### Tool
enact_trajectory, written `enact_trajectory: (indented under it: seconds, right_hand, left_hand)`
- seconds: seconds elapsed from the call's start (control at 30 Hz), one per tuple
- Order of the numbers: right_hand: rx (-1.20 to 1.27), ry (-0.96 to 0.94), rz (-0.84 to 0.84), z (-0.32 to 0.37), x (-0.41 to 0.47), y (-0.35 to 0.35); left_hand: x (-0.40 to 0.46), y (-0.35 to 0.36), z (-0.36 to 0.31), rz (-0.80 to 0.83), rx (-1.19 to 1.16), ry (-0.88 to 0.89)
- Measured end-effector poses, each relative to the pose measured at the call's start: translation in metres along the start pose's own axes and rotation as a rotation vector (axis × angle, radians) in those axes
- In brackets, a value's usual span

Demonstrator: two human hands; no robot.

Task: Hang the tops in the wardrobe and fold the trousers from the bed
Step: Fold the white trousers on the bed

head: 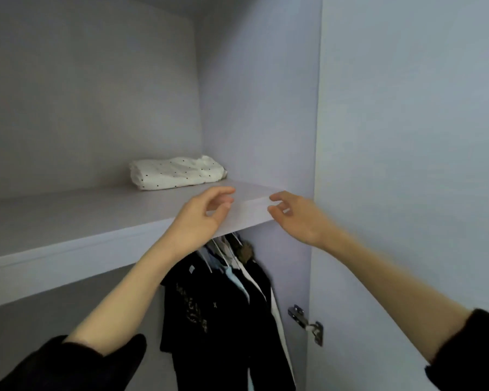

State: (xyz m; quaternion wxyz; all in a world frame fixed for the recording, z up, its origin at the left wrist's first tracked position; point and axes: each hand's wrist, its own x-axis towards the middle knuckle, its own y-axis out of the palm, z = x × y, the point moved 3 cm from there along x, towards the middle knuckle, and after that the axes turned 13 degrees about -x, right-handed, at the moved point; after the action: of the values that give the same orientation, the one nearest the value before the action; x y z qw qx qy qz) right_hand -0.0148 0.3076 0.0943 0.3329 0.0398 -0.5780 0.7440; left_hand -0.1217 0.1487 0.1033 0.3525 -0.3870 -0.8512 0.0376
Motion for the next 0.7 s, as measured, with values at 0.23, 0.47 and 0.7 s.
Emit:
enact_trajectory:
  seconds: [0.23, 0.47, 0.7]
  right_hand:
    - [0.126, 0.265, -0.008, -0.048, -0.161, -0.023]
    - [0.143, 0.540, -0.044, -0.117, -0.342, -0.065]
    - [0.135, 0.849, -0.175, -0.188, -0.531, -0.148]
  left_hand:
    - [-0.079, 0.110, -0.027, 0.218, -0.243, -0.092]
    - [-0.159, 0.263, -0.075, 0.548, -0.459, -0.119]
    - [-0.250, 0.428, -0.162, 0.890, -0.504, -0.115]
